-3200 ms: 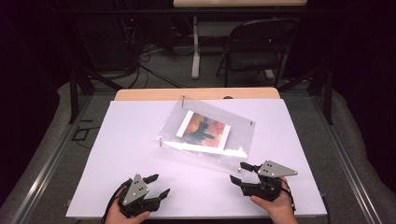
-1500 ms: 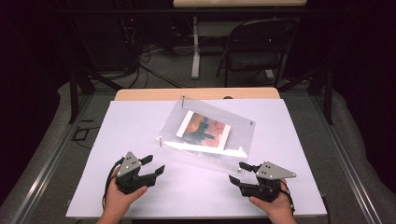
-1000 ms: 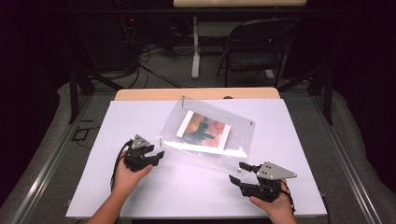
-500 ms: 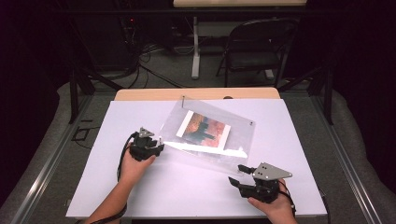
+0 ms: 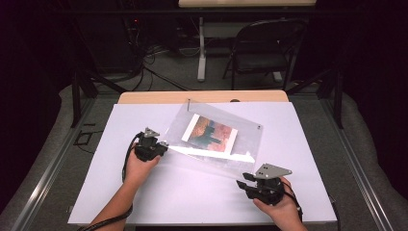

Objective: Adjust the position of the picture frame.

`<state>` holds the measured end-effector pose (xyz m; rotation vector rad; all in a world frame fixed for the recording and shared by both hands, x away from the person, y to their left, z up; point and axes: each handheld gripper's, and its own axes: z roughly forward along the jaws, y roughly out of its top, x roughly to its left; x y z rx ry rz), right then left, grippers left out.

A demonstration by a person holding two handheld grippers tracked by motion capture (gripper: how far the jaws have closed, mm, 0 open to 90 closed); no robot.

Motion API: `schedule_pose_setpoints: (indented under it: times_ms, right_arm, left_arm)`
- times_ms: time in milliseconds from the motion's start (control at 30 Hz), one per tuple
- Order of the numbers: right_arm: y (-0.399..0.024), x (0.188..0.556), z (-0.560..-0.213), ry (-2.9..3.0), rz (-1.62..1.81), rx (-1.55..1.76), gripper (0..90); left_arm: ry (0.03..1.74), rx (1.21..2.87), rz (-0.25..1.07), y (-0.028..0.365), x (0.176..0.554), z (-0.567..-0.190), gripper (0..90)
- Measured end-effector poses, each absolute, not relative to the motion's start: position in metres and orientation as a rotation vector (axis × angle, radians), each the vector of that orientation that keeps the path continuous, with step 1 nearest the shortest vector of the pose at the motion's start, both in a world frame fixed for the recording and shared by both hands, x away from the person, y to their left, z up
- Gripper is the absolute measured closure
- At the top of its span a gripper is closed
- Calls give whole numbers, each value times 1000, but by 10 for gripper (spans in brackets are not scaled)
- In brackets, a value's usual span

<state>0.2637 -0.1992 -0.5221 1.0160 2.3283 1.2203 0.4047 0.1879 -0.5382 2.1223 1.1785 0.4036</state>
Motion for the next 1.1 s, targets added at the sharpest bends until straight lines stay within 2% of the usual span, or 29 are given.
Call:
schedule_pose_setpoints:
  times_ms: [133, 633, 767, 800, 867, 933, 1100]
  right_arm:
    - [-189, 271, -522, 2373, 1115, 983, 670]
    - [-164, 304, -525, 2441, 1018, 1016, 680]
    - [-162, 307, -525, 2464, 1042, 1046, 737]
    - [-161, 307, -527, 2483, 1052, 1056, 802]
    - [-160, 308, -529, 2495, 1057, 1061, 867]
    - [-160, 310, -531, 2516, 1063, 1073, 900]
    - [-157, 313, -536, 2549, 1036, 1093, 900]
  left_arm:
    - [1153, 2150, 398, 185, 408, -539, 778]
    - [1083, 2212, 415, 182, 413, -540, 822]
    - [1070, 2222, 432, 182, 412, -540, 829]
    - [1062, 2225, 433, 182, 411, -539, 831]
    - [1059, 2227, 426, 181, 410, -539, 831]
    - [1056, 2230, 425, 181, 409, -539, 831]
    - [1045, 2233, 409, 181, 405, -539, 830]
